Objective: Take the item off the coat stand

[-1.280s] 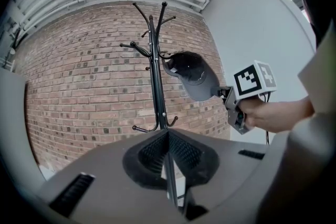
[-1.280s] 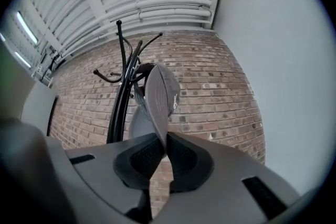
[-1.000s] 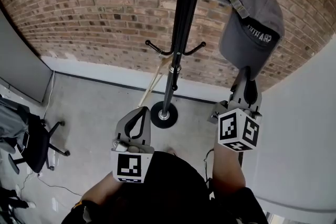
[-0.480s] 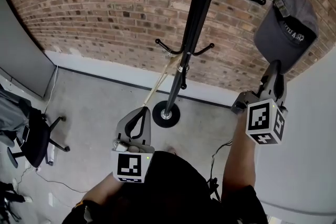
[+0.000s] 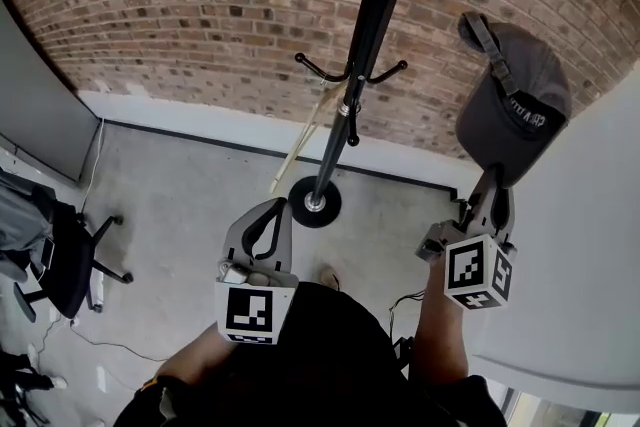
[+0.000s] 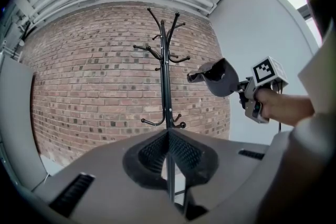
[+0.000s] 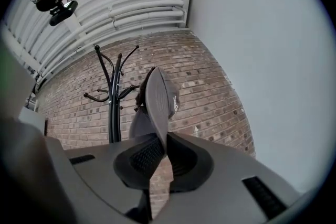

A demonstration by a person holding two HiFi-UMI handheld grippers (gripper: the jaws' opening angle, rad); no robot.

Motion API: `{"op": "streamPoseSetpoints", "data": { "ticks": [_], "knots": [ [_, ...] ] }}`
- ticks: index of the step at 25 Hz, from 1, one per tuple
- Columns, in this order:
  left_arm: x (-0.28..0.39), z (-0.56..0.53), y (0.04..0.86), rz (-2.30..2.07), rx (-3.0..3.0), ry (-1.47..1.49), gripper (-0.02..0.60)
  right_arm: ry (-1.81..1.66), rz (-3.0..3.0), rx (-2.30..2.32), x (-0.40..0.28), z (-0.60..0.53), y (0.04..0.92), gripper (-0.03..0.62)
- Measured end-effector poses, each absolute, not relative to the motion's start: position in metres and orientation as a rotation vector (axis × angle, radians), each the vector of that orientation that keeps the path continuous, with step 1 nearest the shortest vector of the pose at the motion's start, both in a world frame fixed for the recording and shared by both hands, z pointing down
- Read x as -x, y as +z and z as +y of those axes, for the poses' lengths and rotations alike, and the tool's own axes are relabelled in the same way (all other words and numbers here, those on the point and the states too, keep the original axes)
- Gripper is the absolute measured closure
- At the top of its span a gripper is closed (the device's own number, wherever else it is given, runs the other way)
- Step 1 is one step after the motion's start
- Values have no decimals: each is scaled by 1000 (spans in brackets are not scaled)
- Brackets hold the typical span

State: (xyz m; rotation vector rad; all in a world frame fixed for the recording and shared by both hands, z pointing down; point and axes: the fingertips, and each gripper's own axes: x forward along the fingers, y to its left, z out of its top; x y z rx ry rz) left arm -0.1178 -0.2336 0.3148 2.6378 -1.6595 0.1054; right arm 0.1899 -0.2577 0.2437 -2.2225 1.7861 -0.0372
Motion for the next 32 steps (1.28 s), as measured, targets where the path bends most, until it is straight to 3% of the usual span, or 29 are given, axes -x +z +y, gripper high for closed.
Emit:
{"op": "streamPoseSetpoints", "data": {
  "ticks": [19, 32],
  "knots": [
    [160, -143, 366, -1605, -2556, 135, 551, -246, 2270, 2022, -41, -153, 325, 562],
    [130, -66, 356, -1793, -2427, 182, 551, -310, 2603, 1707, -18, -80, 351, 562]
  ]
}}
